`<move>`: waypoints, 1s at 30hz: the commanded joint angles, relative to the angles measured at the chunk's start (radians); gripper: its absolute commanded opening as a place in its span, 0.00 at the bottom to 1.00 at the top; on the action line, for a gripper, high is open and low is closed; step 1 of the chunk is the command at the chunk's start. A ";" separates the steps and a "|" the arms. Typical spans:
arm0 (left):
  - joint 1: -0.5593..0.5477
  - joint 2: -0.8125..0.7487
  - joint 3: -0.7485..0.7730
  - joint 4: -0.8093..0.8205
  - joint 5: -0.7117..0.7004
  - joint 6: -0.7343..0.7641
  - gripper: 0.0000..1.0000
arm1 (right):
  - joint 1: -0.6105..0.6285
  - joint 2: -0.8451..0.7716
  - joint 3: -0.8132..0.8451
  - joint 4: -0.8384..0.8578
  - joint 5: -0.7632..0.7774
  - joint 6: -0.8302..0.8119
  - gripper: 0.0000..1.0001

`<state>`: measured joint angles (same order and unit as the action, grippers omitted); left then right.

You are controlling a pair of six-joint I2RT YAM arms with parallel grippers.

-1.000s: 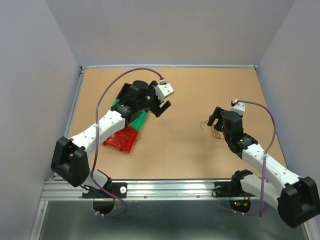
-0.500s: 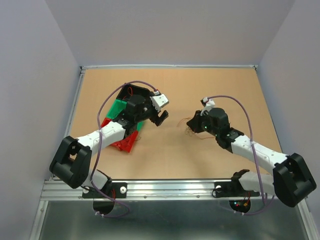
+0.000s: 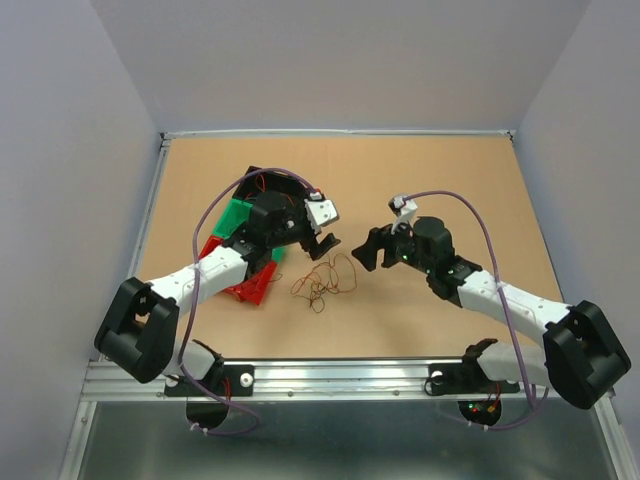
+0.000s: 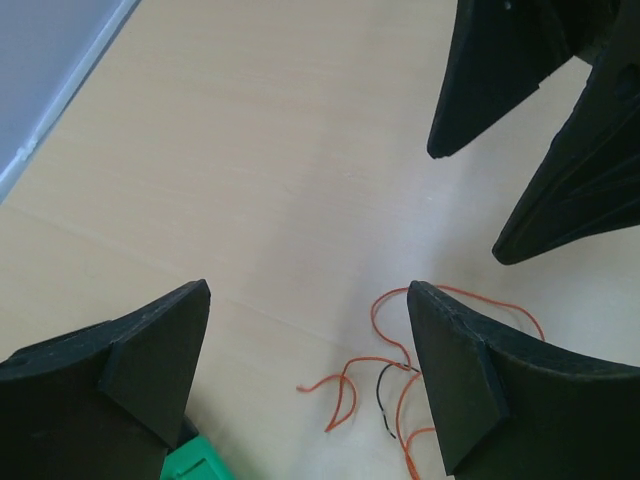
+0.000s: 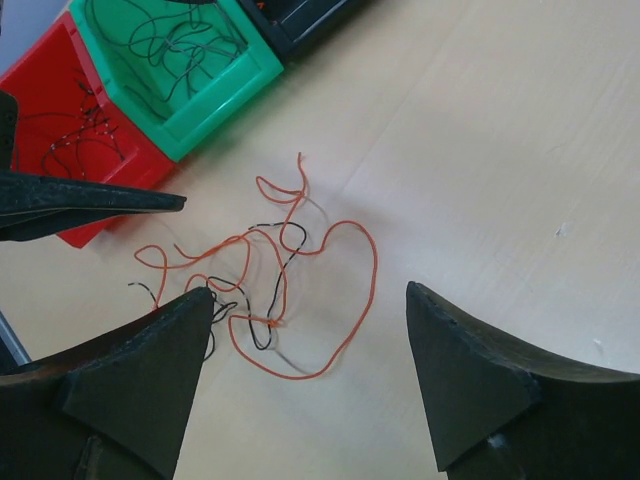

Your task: Untangle the cables

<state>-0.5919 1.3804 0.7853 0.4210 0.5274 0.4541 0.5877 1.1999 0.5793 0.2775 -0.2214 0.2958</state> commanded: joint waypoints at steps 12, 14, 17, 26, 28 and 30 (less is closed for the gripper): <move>0.156 -0.124 0.020 0.021 -0.190 -0.124 0.92 | 0.043 0.325 0.158 -0.106 0.060 -0.138 0.80; 0.211 -0.135 0.017 0.036 -0.150 -0.150 0.93 | 0.073 0.401 0.215 -0.161 0.111 -0.156 0.82; 0.237 -0.150 -0.009 0.087 -0.159 -0.169 0.92 | 0.133 0.490 0.287 -0.210 0.171 -0.165 0.83; 0.241 -0.202 -0.047 0.130 -0.179 -0.170 0.93 | 0.184 0.719 0.470 -0.509 0.647 -0.095 0.08; 0.241 -0.210 -0.054 0.131 -0.153 -0.166 0.93 | 0.184 0.658 0.447 -0.471 0.700 -0.087 0.01; 0.241 -0.213 -0.055 0.131 -0.109 -0.161 0.93 | 0.184 0.522 0.404 -0.373 0.706 -0.098 0.01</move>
<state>-0.3511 1.2118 0.7433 0.4808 0.3611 0.2974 0.7799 1.8515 1.0584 -0.0303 0.3119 0.1902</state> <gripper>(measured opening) 0.927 0.015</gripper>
